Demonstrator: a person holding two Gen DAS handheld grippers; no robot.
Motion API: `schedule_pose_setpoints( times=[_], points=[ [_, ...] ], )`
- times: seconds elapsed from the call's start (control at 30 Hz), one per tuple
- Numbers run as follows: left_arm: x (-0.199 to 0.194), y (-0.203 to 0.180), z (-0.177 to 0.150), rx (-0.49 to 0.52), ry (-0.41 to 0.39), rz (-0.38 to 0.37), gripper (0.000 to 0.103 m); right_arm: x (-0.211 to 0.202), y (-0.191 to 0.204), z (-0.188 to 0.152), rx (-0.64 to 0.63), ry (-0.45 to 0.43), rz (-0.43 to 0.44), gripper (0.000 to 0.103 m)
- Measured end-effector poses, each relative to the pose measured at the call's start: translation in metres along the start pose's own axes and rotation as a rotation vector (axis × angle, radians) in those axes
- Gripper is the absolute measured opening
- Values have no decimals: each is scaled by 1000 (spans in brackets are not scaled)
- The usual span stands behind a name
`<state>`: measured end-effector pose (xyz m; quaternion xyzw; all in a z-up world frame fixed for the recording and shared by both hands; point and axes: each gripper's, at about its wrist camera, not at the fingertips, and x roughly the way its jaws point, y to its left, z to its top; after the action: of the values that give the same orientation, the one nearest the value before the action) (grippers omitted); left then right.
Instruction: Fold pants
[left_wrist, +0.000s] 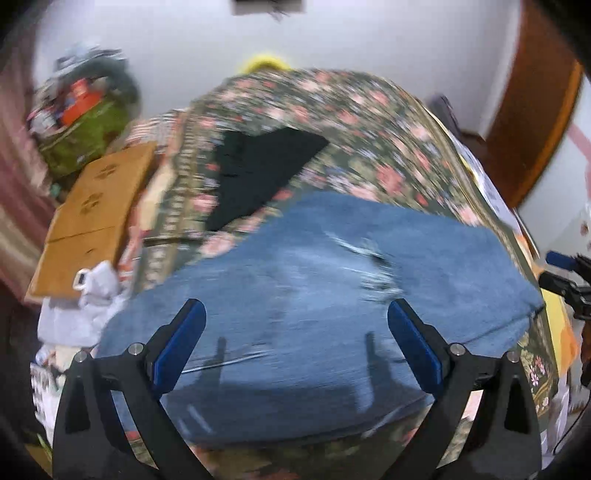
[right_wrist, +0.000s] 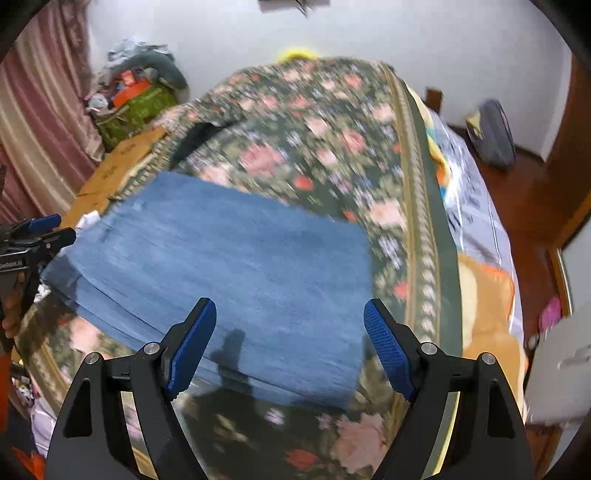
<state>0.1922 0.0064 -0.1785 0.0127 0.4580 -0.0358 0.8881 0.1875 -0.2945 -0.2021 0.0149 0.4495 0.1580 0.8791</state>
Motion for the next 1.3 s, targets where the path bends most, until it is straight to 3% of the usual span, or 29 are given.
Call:
schedule_pose_setpoints(
  times=[0.2, 0.3, 0.37, 0.53, 0.7, 0.83, 1.0, 1.1, 1.23, 1.3],
  points=[
    [-33, 83, -17, -206, -61, 76, 100, -8, 51, 31, -78, -99, 53, 80],
    [-36, 118, -31, -278, -43, 158, 101, -1, 78, 42, -116, -112, 82, 80],
    [-32, 140, -45, -321, -1, 174, 100, 7, 95, 45, -140, -109, 89, 80],
    [-11, 182, -82, -488, 134, 35, 100, 43, 127, 44, -209, -48, 78, 80],
    [4, 186, -105, -541, 222, -81, 100, 79, 138, 30, -230, 73, 58, 80],
    [26, 184, -119, -628, 319, -239, 100, 84, 135, 24, -213, 101, 80, 79],
    [39, 188, -124, -710, 324, -337, 102, 87, 131, 21, -182, 116, 132, 79],
    [61, 196, -126, -768, 353, -381, 102, 89, 132, 21, -182, 118, 139, 80],
    [81, 203, -115, -793, 389, -374, 102, 90, 130, 22, -176, 115, 154, 80],
    [84, 208, -109, -801, 383, -355, 97, 90, 130, 21, -171, 113, 162, 80]
  ],
)
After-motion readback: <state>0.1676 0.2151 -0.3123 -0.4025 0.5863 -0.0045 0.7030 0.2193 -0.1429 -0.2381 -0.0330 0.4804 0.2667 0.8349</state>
